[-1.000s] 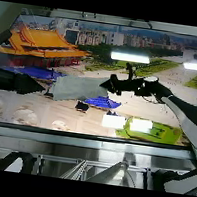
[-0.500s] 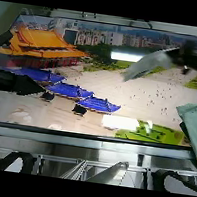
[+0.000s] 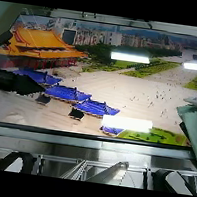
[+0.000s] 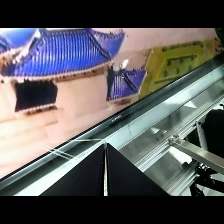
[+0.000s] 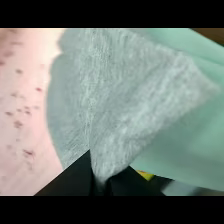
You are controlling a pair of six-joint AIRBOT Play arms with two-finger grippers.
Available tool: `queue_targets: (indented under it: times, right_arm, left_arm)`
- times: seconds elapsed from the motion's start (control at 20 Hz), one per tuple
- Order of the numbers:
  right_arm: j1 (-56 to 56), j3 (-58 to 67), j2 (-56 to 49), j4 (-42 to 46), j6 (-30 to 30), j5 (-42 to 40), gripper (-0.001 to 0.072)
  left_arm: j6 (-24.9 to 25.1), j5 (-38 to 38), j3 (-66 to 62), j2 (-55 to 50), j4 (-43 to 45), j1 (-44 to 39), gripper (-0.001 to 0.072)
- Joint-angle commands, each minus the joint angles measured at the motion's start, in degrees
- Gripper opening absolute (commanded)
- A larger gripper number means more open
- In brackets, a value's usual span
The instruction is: Fold the shirts.
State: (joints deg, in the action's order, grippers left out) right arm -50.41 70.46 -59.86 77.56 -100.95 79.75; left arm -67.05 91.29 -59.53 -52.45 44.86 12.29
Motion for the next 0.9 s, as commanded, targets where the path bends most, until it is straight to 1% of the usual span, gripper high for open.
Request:
queue_targets:
  times: [0.0,0.2,0.35,0.4,0.5,0.55,0.65,0.7,0.75,0.8,0.85]
  right_arm:
    - [-5.38,-4.9,1.22,12.96,-2.69,5.09,0.0014]
    - [-6.03,-14.16,-0.28,16.41,-2.75,2.97,0.0014]
    - [-6.03,-15.78,-3.69,17.81,-2.29,2.86,0.0017]
    - [-6.03,-15.78,-4.5,17.79,-2.36,3.43,0.0069]
    - [-6.01,-15.74,-5.18,17.16,-2.34,5.44,0.0612]
    - [-5.95,-15.28,-5.35,17.16,-2.34,7.04,0.0665]
    - [-5.9,-12.28,-5.44,16.7,-2.36,10.99,0.0664]
    - [-5.9,-9.64,-5.44,15.1,-2.4,13.38,0.0664]
    - [-5.88,-6.67,-5.46,12.24,-2.6,15.04,0.0663]
    - [-5.77,-3.63,-5.44,7.98,-2.62,15.63,0.0641]
    - [-5.11,-0.76,-5.44,1.66,-2.6,15.61,0.0414]
  left_arm:
    - [-0.04,0.04,0.02,-0.02,-0.02,-0.02,0.0025]
    - [-0.07,0.22,0.02,-0.02,0.0,-0.02,0.0025]
    - [-0.07,0.24,0.02,-0.02,0.02,-0.02,0.0025]
    - [-0.07,0.22,0.02,-0.02,0.02,-0.02,0.0025]
    - [-0.07,0.2,0.02,-0.02,0.0,-0.02,0.0025]
    - [-0.07,0.2,0.02,-0.02,0.0,-0.02,0.0025]
    - [-0.04,0.2,0.02,-0.02,-0.02,-0.02,0.0025]
    - [-0.04,0.2,0.02,-0.02,-0.02,-0.02,0.0025]
    - [-0.04,0.09,0.02,-0.02,-0.02,-0.02,0.0025]
    - [-0.02,0.0,0.02,0.0,-0.02,-0.02,0.0025]
    - [-0.02,-0.37,0.0,0.0,0.0,-0.02,0.0025]
